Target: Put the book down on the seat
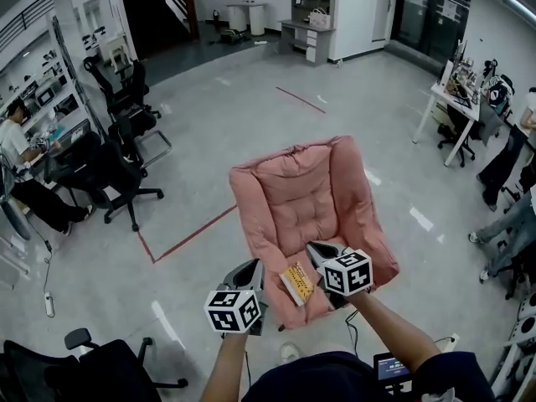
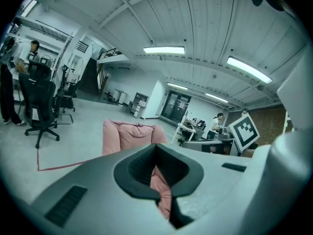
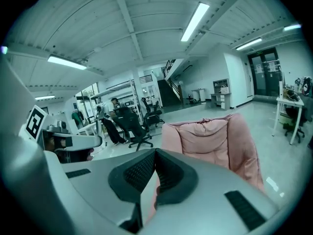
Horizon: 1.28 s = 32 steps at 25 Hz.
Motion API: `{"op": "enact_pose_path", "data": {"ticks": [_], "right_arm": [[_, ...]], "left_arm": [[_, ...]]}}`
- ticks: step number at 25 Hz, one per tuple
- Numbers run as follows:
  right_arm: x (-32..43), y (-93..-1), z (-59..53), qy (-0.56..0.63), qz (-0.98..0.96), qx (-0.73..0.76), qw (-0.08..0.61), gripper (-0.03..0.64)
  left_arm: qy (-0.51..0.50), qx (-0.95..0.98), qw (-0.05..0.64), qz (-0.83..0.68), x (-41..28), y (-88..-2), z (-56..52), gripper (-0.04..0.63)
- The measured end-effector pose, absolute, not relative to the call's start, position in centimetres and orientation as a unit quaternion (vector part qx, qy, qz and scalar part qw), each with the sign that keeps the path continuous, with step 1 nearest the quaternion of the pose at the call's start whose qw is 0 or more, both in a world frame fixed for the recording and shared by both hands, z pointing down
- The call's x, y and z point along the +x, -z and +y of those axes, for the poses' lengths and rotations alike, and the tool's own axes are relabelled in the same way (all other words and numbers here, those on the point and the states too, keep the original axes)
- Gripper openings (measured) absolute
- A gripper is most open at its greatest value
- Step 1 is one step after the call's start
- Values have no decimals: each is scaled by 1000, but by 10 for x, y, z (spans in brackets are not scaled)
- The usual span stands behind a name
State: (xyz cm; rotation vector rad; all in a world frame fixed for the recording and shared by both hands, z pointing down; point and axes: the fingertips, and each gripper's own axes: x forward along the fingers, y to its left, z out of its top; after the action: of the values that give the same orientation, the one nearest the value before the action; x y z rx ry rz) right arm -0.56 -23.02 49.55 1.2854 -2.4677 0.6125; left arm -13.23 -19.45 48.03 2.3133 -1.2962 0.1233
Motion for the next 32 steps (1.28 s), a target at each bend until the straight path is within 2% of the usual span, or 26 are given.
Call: {"op": "enact_pose_path", "data": {"ticks": [32], "right_arm": [[40, -386, -121, -128, -906, 400, 55, 18]], "left_arm": [[-18, 853, 157, -497, -58, -397, -93, 5]]}}
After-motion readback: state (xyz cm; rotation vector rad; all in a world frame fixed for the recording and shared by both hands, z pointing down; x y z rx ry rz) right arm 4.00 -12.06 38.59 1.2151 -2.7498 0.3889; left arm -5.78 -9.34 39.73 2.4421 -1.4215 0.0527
